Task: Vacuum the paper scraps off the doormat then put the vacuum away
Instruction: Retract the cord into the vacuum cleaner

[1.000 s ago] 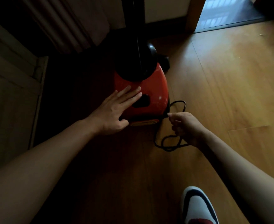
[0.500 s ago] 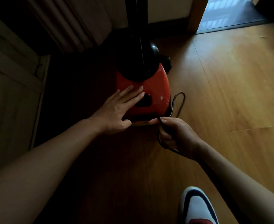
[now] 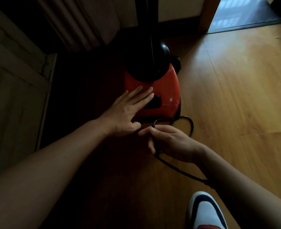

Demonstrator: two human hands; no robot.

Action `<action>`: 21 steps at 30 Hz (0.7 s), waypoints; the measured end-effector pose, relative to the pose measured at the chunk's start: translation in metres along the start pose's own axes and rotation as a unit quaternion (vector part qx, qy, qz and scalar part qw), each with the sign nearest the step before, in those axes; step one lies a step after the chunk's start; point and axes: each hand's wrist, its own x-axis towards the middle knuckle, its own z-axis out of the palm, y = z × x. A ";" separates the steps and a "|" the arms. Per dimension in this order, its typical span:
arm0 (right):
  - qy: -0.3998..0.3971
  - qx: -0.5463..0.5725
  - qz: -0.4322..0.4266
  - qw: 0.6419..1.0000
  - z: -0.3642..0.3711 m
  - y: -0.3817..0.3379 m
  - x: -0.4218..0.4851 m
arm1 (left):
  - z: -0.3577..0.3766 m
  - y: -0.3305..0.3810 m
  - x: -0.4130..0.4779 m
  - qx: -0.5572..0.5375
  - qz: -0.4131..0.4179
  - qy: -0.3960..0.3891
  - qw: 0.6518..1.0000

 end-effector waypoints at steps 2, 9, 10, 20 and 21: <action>0.050 -0.031 -0.016 0.998 0.007 0.003 0.016 | 0.000 0.000 0.000 -0.001 0.005 0.005 1.000; 0.194 -0.063 -0.038 0.978 0.036 0.024 0.066 | 0.000 -0.002 0.000 0.000 0.002 0.005 1.000; 0.207 -0.072 -0.040 0.975 0.038 0.027 0.070 | 0.000 -0.002 0.000 -0.002 0.000 0.006 1.000; 0.227 -0.112 0.014 0.967 0.034 0.058 0.099 | -0.001 -0.001 0.001 -0.019 -0.007 0.007 1.000; 0.220 -0.111 0.029 0.969 0.031 0.059 0.100 | -0.001 -0.002 0.000 -0.021 -0.005 0.006 1.000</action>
